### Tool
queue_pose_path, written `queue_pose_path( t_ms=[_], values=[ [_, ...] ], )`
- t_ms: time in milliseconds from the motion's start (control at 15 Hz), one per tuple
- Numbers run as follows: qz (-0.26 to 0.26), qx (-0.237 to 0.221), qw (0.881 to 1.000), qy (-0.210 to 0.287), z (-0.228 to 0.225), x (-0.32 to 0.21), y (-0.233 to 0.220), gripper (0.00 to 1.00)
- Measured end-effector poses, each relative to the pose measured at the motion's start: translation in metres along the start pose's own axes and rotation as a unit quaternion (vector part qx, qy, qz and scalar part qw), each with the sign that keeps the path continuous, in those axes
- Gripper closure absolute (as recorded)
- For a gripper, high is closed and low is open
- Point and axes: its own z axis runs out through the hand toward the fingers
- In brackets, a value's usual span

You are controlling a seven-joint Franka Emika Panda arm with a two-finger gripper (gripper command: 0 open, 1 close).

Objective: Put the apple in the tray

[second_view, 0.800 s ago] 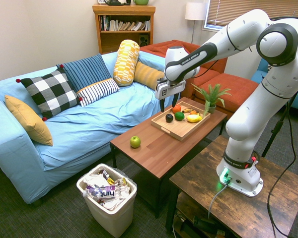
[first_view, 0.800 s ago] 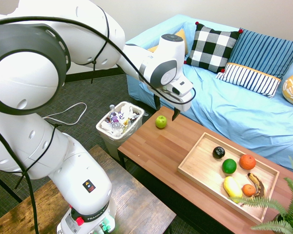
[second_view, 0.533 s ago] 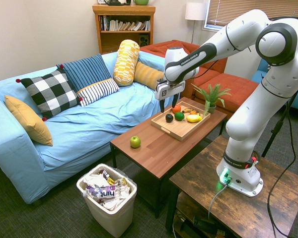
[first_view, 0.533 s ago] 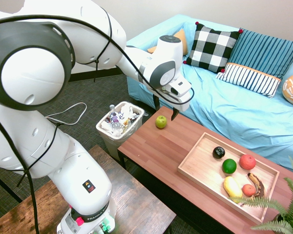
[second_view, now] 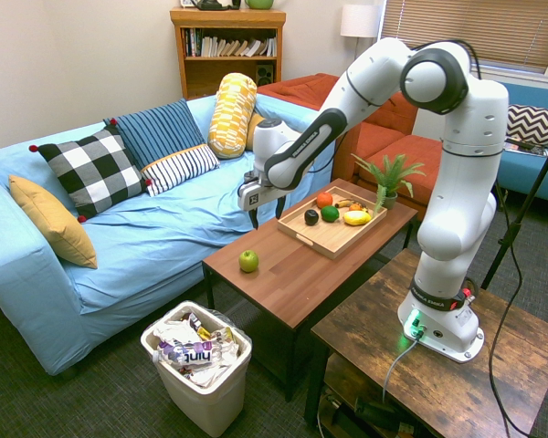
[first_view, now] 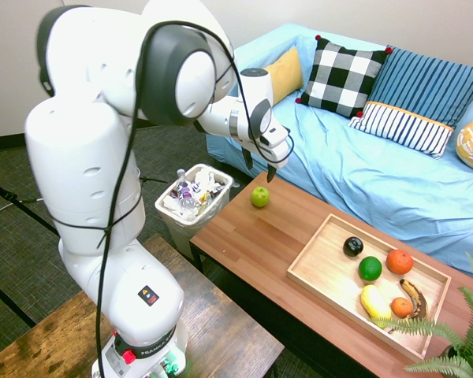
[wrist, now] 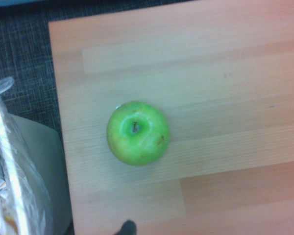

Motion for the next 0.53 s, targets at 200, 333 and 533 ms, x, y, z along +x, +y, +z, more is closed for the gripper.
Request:
queue_pose_path(
  t_ms=[200,333,533],
  values=[
    [-0.003,-0.008,1.0,-0.001,0.042,-0.004,-0.043,0.0],
    [-0.004,-0.012,1.0,-0.001,0.065,-0.007,-0.065,0.0],
    [0.006,-0.025,1.0,-0.007,0.103,-0.009,-0.081,0.0]
  ],
)
